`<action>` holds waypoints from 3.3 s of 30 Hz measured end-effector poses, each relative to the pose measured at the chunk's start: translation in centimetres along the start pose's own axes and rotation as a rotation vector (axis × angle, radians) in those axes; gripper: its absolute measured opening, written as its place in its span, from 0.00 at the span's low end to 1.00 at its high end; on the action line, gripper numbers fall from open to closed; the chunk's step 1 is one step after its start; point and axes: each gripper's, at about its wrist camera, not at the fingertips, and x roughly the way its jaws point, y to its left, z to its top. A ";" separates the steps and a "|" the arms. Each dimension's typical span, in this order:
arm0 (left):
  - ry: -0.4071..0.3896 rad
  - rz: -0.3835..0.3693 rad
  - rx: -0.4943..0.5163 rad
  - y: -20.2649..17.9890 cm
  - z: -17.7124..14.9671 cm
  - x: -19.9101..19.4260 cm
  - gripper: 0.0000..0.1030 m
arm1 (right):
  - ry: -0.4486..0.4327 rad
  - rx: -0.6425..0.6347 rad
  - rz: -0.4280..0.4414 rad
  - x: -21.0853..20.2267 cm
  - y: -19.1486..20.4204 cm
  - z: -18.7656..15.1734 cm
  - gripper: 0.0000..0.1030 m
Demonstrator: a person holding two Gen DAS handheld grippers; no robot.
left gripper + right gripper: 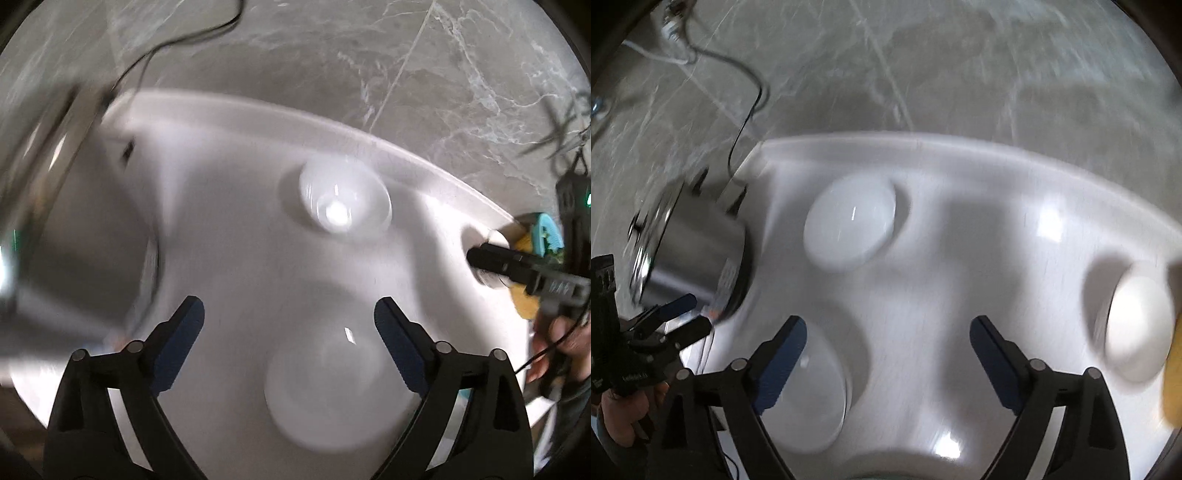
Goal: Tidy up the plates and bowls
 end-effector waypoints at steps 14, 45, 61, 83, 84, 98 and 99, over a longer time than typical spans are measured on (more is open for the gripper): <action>0.201 -0.002 0.008 0.5 10.5 14.4 0.92 | 0.168 0.044 -0.027 12.3 -0.3 8.0 0.72; 0.150 -0.082 0.020 -0.3 10.1 11.6 0.07 | 0.150 -0.064 0.030 10.4 2.1 7.4 0.07; 0.109 -0.107 -0.002 -1.0 -3.7 0.5 0.07 | 0.159 -0.156 0.102 2.8 6.9 -2.4 0.08; 0.208 -0.030 -0.034 -0.4 -12.1 7.2 0.07 | 0.256 -0.180 -0.003 8.2 7.9 -9.0 0.08; 0.209 -0.024 -0.035 -0.3 -12.2 7.4 0.07 | 0.258 -0.178 -0.001 8.4 7.8 -9.1 0.08; 0.200 -0.023 -0.042 0.2 -9.7 9.4 0.09 | 0.249 -0.216 -0.046 10.0 8.3 -8.7 0.11; 0.199 -0.027 -0.045 0.3 -9.7 9.5 0.09 | 0.247 -0.212 -0.045 10.0 8.3 -8.7 0.11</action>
